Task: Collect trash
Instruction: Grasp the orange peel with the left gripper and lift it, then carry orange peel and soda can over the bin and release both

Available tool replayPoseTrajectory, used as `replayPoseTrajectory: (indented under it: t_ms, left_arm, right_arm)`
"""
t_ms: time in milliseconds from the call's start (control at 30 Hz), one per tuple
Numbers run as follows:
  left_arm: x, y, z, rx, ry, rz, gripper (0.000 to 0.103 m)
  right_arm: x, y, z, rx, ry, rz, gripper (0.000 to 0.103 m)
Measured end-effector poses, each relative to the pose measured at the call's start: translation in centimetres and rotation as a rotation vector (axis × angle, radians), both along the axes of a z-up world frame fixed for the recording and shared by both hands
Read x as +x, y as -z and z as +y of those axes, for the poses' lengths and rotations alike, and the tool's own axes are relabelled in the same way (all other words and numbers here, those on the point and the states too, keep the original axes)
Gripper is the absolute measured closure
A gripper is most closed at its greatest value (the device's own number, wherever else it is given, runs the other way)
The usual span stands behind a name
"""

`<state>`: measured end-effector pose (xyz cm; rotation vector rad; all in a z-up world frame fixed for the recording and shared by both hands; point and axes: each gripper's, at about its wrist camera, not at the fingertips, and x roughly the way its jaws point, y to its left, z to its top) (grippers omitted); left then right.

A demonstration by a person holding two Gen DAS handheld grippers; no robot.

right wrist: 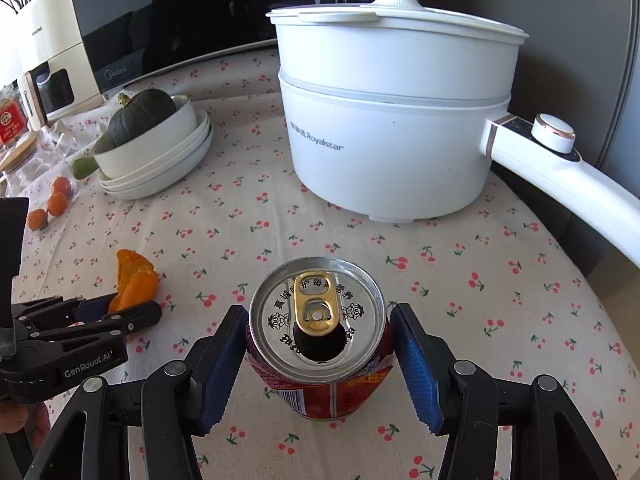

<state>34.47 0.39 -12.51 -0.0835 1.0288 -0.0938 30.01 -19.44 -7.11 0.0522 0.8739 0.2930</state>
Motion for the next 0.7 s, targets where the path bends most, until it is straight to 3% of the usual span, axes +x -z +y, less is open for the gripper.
replayPoseTrajectory:
  t_ms: [167,333,700]
  left_arm:
    - [-3.0,-2.1,-0.6,0.005,0.042,0.007,0.078]
    - [-7.4,-3.7,-1.3,0.017,0.094,0.0,0.079]
    - [-17.3,-7.1,-2.4,-0.061,0.182,-0.03,0.079]
  right_arm:
    - [-1.4,-1.1,-0.4,0.005,0.005,0.02,0.04]
    - [-3.7,-2.9,-0.2,-0.06,-0.004,0.012,0.04]
    - [-12.1,-5.3,-0.8,-0.091,-0.003,0.041,0.04]
